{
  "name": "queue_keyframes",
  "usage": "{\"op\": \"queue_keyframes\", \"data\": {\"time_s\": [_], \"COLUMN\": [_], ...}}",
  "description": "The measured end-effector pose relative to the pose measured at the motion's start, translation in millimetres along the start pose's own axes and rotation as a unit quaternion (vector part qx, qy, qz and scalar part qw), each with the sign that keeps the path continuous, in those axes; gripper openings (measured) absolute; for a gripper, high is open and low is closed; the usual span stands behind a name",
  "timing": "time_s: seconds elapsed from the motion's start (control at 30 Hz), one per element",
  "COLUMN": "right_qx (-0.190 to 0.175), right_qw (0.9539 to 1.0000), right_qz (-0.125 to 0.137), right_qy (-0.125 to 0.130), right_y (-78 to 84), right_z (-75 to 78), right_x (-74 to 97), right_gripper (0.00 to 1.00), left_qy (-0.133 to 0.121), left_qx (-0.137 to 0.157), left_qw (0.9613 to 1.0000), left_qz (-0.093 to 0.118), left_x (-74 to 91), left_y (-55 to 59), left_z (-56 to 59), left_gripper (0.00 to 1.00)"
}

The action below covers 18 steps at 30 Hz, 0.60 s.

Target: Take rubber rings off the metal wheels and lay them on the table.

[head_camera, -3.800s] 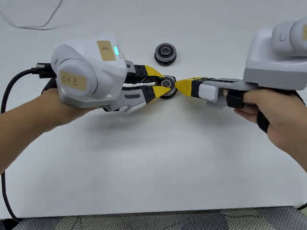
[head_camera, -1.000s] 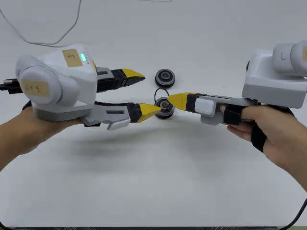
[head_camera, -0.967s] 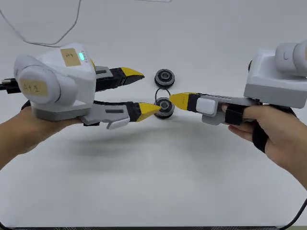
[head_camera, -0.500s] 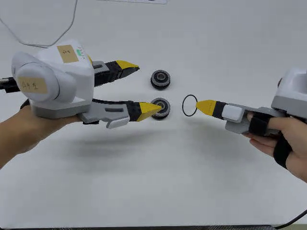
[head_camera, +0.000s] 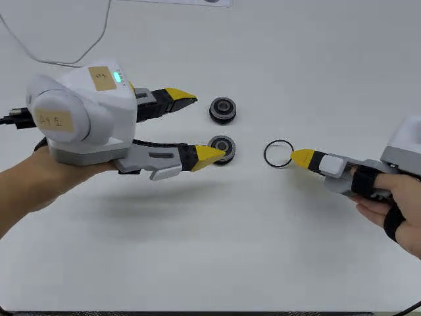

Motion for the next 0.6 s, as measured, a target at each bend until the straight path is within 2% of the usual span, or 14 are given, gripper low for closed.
{"op": "queue_keyframes", "data": {"time_s": [0.1,0.2,0.4,0.53,0.6], "right_qx": [0.02,0.037,0.045,0.07,0.085], "right_qw": [0.9997,0.9991,0.9986,0.9964,0.9937], "right_qz": [0.001,0.005,0.02,0.046,0.072], "right_qy": [0.011,0.023,0.02,0.017,0.0], "right_y": [-0.3,-2.3,-8.8,-14.2,-19.0], "right_z": [0.0,1.0,-0.7,-3.7,-8.0], "right_x": [-1.8,-1.1,2.5,4.0,5.1], "right_gripper": [0.03,0.08,0.1,0.18,0.21], "left_qy": [0.002,0.002,0.0,0.001,0.002], "left_qx": [-0.001,-0.002,-0.001,-0.001,-0.002], "left_qw": [1.0,1.0,1.0,1.0,0.9999], "left_qz": [-0.001,-0.002,-0.005,-0.009,-0.013], "left_x": [-0.4,-0.1,1.0,-1.6,-4.1], "left_y": [-0.3,-0.4,0.7,2.3,3.9], "left_z": [1.3,1.7,0.0,-0.3,-0.2], "left_gripper": [0.55,0.54,0.54,0.53,0.52]}}
Point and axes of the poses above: the centre of the closed fingertips' face, and the gripper's own axes: x roughly backward along the fingers, z roughly to its right, y roughly out of its underside, the point moved 6 cm from there along x, roughly backward along the fingers, and after that the axes turned 12 degrees about y, right-handed, at the moved point
